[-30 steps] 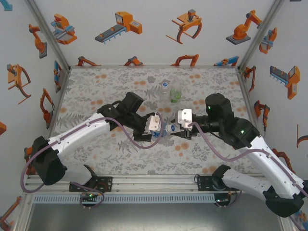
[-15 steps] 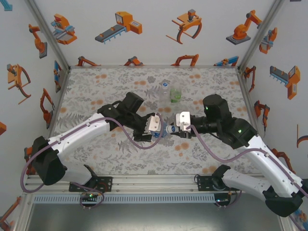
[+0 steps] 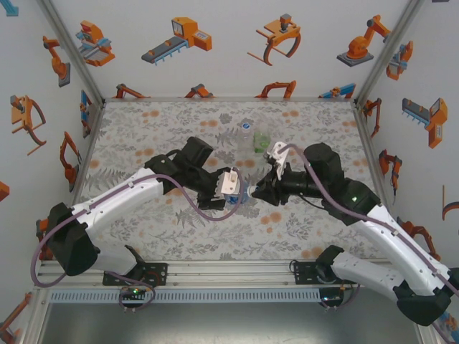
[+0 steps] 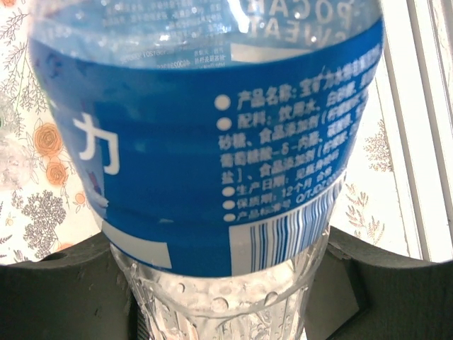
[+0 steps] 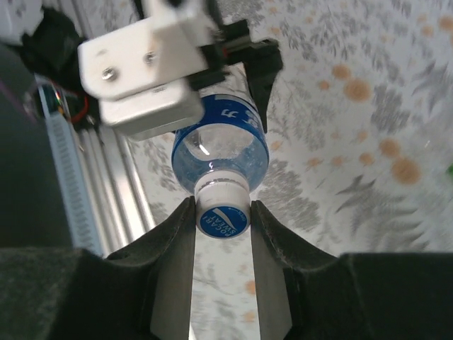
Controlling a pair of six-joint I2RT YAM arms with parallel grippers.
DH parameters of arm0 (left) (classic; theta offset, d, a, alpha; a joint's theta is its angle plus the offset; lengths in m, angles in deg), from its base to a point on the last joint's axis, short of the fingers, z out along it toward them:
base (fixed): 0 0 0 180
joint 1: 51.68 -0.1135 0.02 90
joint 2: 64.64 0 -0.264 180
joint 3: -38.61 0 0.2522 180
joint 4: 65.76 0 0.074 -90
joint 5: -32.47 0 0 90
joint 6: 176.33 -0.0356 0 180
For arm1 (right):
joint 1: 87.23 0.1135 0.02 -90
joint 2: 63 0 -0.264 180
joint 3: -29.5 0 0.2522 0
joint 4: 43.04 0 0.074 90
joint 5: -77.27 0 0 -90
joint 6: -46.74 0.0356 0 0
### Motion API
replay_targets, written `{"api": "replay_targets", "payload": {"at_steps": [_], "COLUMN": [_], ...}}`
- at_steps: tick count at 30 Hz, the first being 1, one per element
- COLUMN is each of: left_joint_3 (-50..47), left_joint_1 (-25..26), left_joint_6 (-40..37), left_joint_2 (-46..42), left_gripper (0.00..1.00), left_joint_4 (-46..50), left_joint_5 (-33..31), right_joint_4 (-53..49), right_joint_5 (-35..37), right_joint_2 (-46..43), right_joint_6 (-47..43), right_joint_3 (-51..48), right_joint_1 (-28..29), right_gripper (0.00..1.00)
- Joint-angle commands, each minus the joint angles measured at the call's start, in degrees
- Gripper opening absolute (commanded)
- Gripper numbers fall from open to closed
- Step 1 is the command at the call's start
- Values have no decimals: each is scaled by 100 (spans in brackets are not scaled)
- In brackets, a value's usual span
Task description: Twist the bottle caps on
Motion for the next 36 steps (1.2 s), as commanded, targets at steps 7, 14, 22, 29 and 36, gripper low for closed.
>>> {"api": "replay_targets", "payload": {"at_steps": [7, 14, 22, 29, 36], "left_joint_3": [177, 181, 172, 168, 168], "left_joint_1": [44, 44, 44, 44, 44], "left_joint_6": [-55, -55, -49, -48, -59], "left_joint_2": [-117, -98, -97, -75, -81], "left_gripper": [0, 0, 0, 0, 0], "left_joint_4": [-85, -78, -80, -85, -83], "left_joint_5": [421, 413, 414, 416, 410], "right_joint_4": [-222, -222, -320, -133, -607], "right_joint_5": [2053, 1795, 1975, 1049, -607], "right_joint_2": [-136, 110, 167, 152, 118], "right_joint_6": [5516, 6336, 4235, 1051, -2209], "right_joint_3": [-112, 110, 735, 928, 807], "right_joint_1": [-8, -10, -10, -10, -10], "right_gripper": [0, 0, 38, 47, 49]}}
